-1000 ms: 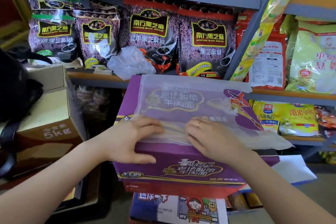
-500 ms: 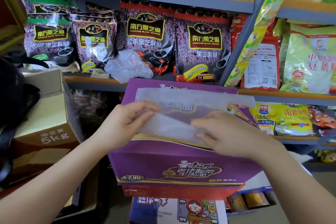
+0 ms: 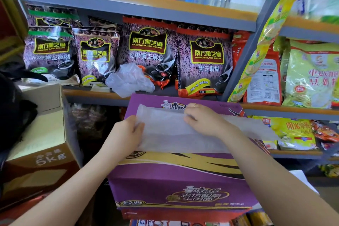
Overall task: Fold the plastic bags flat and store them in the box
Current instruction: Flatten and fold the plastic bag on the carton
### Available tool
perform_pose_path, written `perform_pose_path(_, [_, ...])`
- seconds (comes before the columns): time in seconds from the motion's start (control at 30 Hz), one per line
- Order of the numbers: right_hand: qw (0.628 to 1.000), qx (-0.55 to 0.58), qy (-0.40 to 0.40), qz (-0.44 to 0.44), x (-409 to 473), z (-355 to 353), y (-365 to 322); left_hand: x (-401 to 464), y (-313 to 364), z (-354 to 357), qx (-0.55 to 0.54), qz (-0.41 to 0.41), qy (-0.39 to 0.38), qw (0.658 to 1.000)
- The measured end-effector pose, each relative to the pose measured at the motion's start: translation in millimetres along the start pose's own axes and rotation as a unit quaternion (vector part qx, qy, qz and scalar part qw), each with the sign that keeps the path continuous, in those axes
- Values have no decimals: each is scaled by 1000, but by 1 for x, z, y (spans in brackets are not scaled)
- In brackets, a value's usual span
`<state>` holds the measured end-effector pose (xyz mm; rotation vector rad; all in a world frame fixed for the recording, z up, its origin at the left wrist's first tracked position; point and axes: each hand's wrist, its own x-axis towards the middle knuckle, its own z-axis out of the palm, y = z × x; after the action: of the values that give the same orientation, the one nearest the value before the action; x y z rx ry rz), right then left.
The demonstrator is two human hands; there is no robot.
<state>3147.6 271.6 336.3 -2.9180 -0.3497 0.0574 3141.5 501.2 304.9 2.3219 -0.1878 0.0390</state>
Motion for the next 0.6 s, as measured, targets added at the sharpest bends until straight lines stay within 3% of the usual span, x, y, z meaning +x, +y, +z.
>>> perform_pose_path(0.17, [999, 27, 23, 18, 16, 17, 6, 6, 11, 2, 114, 3, -8, 993])
perform_pose_path(0.3, [998, 7, 49, 29, 25, 23, 8, 14, 12, 8, 293, 179, 89, 935])
perform_pose_path(0.4, [998, 22, 52, 34, 31, 24, 12, 20, 8, 26, 273, 308, -4, 911])
perform_pose_path(0.5, [993, 68, 77, 54, 33, 26, 20, 23, 4, 37, 225, 322, -86, 916])
perform_pose_path(0.6, [985, 117, 91, 86, 31, 26, 27, 32, -1, 41, 257, 332, -78, 904])
